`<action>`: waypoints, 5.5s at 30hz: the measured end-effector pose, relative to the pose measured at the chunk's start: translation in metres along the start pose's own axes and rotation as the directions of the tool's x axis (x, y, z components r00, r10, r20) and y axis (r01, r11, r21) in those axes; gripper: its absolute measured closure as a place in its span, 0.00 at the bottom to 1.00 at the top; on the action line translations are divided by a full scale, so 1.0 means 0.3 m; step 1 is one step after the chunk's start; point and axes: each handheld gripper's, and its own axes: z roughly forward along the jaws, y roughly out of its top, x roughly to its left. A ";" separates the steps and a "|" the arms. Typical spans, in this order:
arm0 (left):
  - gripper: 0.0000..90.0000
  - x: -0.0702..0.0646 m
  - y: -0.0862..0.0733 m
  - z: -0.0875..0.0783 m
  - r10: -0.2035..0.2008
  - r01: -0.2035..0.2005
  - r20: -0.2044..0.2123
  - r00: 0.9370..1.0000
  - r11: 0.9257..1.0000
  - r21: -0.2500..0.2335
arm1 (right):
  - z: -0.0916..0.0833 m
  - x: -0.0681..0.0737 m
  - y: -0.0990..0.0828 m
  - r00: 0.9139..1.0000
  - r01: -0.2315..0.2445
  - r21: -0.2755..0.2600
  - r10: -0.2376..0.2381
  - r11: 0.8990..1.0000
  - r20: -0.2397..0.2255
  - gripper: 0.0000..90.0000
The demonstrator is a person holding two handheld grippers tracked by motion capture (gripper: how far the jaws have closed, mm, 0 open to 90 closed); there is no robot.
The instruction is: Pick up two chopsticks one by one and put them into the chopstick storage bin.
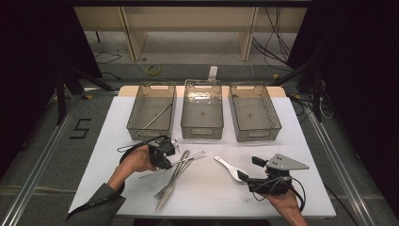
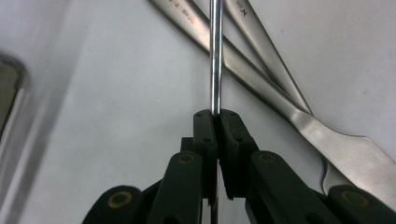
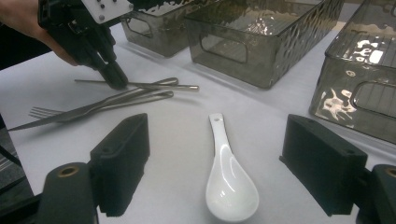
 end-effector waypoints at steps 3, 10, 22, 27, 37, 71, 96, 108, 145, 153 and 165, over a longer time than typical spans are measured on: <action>0.95 0.000 -0.002 -0.008 0.002 -0.002 0.006 1.000 1.000 -0.020 | 0.000 0.000 0.000 1.000 -0.001 0.000 0.001 1.000 0.000 0.27; 0.95 -0.002 0.002 -0.055 -0.003 0.003 0.003 1.000 0.997 -0.078 | 0.000 -0.001 0.000 1.000 -0.003 -0.002 0.003 1.000 0.001 0.27; 0.95 0.020 0.002 -0.140 -0.122 0.107 -0.051 0.991 0.967 -0.230 | -0.001 -0.002 -0.001 1.000 -0.003 -0.003 0.003 1.000 -0.001 0.27; 0.95 0.037 -0.007 -0.160 -0.165 0.147 -0.049 0.985 0.954 -0.262 | 0.000 -0.003 -0.001 1.000 -0.002 -0.004 0.002 1.000 0.000 0.27; 0.95 0.065 -0.026 -0.198 -0.235 0.205 -0.052 0.971 0.919 -0.336 | 0.000 -0.004 -0.001 1.000 -0.002 -0.004 0.002 1.000 0.002 0.27; 0.95 0.197 -0.046 -0.328 -0.394 0.315 -0.057 0.918 0.807 -0.499 | 0.008 -0.009 -0.003 1.000 -0.008 0.003 0.008 1.000 0.007 0.27; 0.95 0.382 -0.007 -0.385 -0.494 0.371 -0.112 0.862 0.767 -0.524 | 0.009 -0.012 -0.003 1.000 -0.018 0.004 0.018 1.000 0.006 0.27; 0.95 0.465 -0.016 -0.369 -0.540 0.394 -0.143 0.829 0.747 -0.535 | 0.014 -0.014 -0.004 1.000 -0.015 0.005 0.015 1.000 0.002 0.27; 0.95 0.516 -0.115 -0.238 -0.614 0.474 -0.109 0.782 0.699 -0.535 | 0.018 -0.016 -0.006 1.000 -0.021 0.008 0.021 1.000 -0.002 0.27; 0.95 0.520 -0.124 -0.206 -0.624 0.492 -0.106 0.775 0.700 -0.518 | 0.017 -0.017 -0.006 1.000 -0.025 0.008 0.025 1.000 -0.003 0.27; 0.93 0.529 -0.128 -0.179 -0.640 0.512 -0.115 0.760 0.698 -0.501 | 0.017 -0.021 -0.005 1.000 -0.031 0.006 0.031 0.999 -0.003 0.27</action>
